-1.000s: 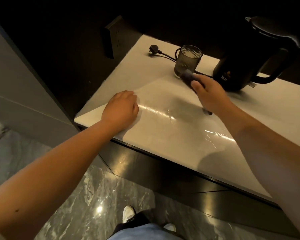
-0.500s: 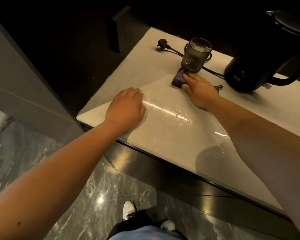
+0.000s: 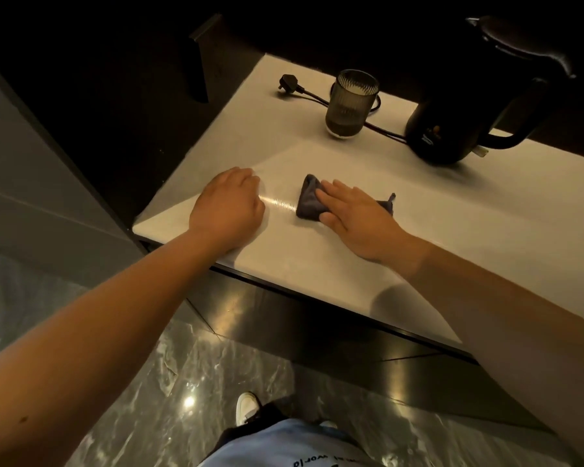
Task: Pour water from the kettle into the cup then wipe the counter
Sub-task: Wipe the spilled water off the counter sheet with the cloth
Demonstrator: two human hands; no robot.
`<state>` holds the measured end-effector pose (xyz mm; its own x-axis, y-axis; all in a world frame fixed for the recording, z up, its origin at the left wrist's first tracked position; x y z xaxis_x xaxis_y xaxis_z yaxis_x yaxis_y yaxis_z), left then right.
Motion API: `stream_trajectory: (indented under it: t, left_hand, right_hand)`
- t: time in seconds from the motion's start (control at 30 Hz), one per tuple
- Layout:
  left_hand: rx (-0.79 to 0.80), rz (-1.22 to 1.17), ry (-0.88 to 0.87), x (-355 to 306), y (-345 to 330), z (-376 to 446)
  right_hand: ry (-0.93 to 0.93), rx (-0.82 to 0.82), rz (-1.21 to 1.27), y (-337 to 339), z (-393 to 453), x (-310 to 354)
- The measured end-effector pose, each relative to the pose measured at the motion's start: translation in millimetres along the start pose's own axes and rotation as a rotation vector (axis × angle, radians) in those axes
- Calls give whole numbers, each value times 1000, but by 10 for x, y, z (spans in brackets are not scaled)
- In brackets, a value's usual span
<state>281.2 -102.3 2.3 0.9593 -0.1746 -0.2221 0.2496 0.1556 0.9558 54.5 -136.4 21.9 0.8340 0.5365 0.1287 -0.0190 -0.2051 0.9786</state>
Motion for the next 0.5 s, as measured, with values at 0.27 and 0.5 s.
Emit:
stream_trajectory:
  t: [0.27,0.5]
  left_hand:
    - [-3,3,-11,-40,21,-11]
    - [18,-8,9,-26,8,-8]
  right_hand:
    - [56,-4,2,-174,-367,199]
    - [67,-12,22,-248,-565,285]
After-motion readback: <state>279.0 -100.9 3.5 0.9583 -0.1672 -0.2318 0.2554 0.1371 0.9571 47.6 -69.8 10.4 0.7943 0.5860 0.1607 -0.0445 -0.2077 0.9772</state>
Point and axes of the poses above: each hand's wrist, its own z-axis towards the middle knuckle, its own y-axis out of the back of the hand, x = y × z, the point moved 2 cm from there along z, towards the middle knuckle, and after that the axes turned 5 degrees about -y, right-handed, at the moved point
